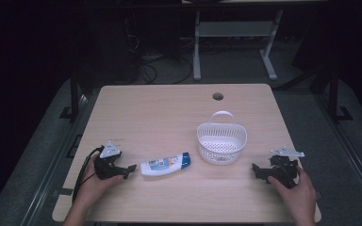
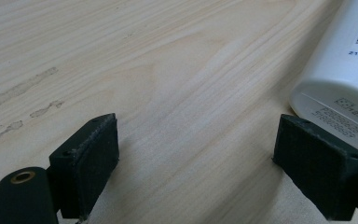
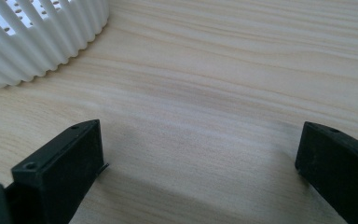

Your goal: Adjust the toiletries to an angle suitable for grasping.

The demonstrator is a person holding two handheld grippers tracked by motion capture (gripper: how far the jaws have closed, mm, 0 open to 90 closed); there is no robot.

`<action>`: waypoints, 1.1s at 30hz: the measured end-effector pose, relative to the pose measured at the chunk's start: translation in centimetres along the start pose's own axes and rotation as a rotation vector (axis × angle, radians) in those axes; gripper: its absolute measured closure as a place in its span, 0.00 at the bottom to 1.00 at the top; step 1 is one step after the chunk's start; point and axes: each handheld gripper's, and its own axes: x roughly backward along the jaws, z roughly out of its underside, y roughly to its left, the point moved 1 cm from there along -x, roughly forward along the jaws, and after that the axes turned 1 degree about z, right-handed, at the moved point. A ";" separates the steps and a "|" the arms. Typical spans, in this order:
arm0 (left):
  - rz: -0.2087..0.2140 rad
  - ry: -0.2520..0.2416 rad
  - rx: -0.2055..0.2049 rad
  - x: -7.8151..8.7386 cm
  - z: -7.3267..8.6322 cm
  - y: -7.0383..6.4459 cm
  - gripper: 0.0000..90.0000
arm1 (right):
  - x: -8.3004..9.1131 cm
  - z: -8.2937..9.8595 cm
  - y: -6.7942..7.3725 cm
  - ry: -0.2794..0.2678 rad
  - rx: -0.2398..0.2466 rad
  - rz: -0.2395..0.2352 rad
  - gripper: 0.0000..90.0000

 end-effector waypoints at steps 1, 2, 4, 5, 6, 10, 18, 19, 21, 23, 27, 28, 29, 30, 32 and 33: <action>0.000 0.000 0.000 0.0 0.0 0.0 0.15 | 0.0 0.0 0.0 0.000 0.000 0.000 0.00; 0.000 -0.001 0.000 0.0 0.0 0.0 0.15 | 0.0 0.0 0.0 0.000 0.000 0.000 0.00; -0.002 0.000 0.001 0.0 0.0 0.0 0.15 | 0.0 0.0 0.0 0.000 0.000 0.000 0.00; -0.002 0.000 0.001 0.0 0.0 0.0 0.15 | 0.0 0.0 0.0 0.000 0.000 0.000 0.00; -0.002 0.000 0.001 0.0 0.0 0.0 0.15 | 0.0 0.0 0.0 0.000 0.000 0.000 0.00; -0.001 0.000 -0.001 0.0 0.0 0.0 0.15 | 0.0 0.0 0.0 0.000 0.001 0.000 0.00; 0.010 0.031 -0.024 0.7 -0.3 -0.1 0.35 | 0.0 0.0 0.0 0.000 -0.001 0.001 0.00; 0.010 0.031 -0.024 0.7 -0.3 -0.1 0.38 | 0.0 0.0 0.0 0.000 -0.001 0.001 0.00; 0.013 0.040 -0.020 0.9 -0.5 0.0 0.47 | 0.0 0.0 0.0 0.000 -0.002 0.001 0.00; 0.019 0.047 -0.011 1.1 -0.6 0.0 0.55 | 0.0 0.0 0.0 0.000 -0.002 0.001 0.00; 0.057 0.052 0.021 1.6 -1.0 0.3 0.76 | 0.0 0.0 0.0 0.000 -0.002 0.002 0.01; 0.078 0.057 0.042 1.9 -1.2 0.4 0.80 | 0.0 0.0 0.0 0.000 -0.002 0.001 0.00; 0.078 0.057 0.042 1.9 -1.2 0.4 0.85 | 0.0 0.0 0.0 0.000 -0.002 0.001 0.00; 0.084 0.055 0.053 2.0 -1.4 0.4 0.85 | 0.0 0.0 0.0 0.000 -0.002 0.001 0.00; 0.096 0.062 0.096 2.3 -1.8 0.3 1.00 | 0.0 0.0 0.0 0.000 -0.002 0.001 0.00; 0.096 0.062 0.096 2.3 -1.8 0.3 1.00 | 0.0 0.0 0.0 0.000 -0.002 0.001 0.00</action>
